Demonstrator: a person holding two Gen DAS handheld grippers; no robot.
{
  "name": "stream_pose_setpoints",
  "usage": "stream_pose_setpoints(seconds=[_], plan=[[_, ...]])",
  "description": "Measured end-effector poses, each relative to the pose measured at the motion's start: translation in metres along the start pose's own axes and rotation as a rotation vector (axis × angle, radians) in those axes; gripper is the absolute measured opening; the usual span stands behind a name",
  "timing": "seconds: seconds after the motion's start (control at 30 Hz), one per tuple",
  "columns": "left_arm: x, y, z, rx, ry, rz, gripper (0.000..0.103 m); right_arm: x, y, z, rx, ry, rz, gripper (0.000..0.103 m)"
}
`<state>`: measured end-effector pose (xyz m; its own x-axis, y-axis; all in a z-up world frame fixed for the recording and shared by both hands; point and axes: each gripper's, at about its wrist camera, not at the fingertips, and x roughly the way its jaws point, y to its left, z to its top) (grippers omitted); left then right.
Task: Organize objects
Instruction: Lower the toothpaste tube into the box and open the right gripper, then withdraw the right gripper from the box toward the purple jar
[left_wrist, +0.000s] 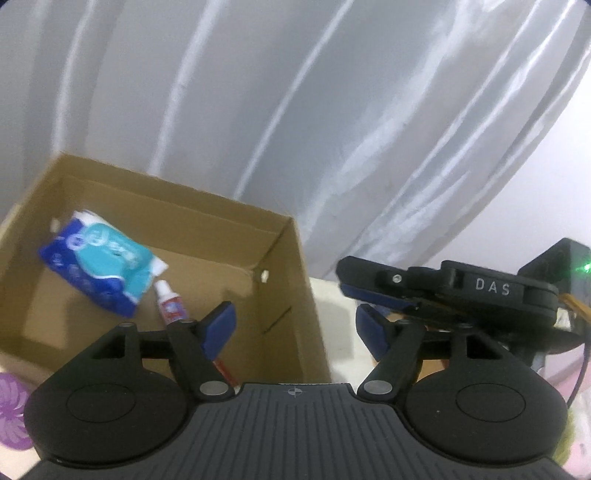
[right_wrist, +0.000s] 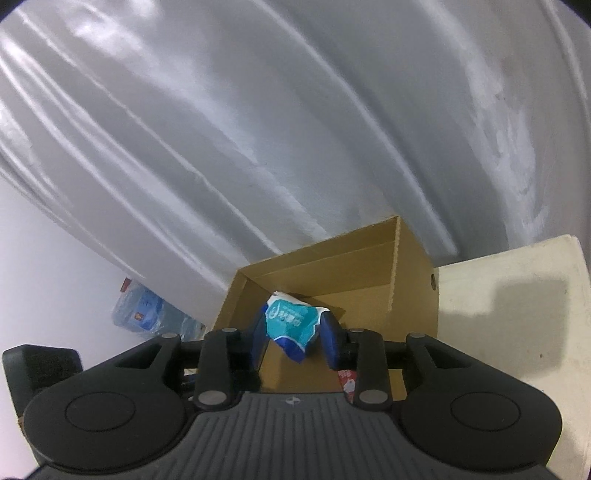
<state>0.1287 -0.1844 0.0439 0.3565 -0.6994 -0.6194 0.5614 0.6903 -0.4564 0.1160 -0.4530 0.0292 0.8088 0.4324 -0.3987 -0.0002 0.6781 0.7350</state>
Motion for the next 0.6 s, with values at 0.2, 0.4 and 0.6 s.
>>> stream_pose_setpoints(seconds=[0.2, 0.4, 0.6], plan=[[-0.022, 0.012, -0.004, 0.005, -0.062, 0.147, 0.070, 0.016, 0.030, 0.000, -0.109, 0.090, -0.004, 0.036], [-0.028, 0.039, 0.005, 0.062, -0.124, 0.356, 0.067, 0.073, 0.065, -0.004, -0.295, 0.279, -0.105, 0.032], [-0.033, 0.072, 0.010, -0.007, -0.149, 0.365, 0.063, 0.161, 0.085, -0.025, -0.463, 0.549, -0.214, 0.028]])
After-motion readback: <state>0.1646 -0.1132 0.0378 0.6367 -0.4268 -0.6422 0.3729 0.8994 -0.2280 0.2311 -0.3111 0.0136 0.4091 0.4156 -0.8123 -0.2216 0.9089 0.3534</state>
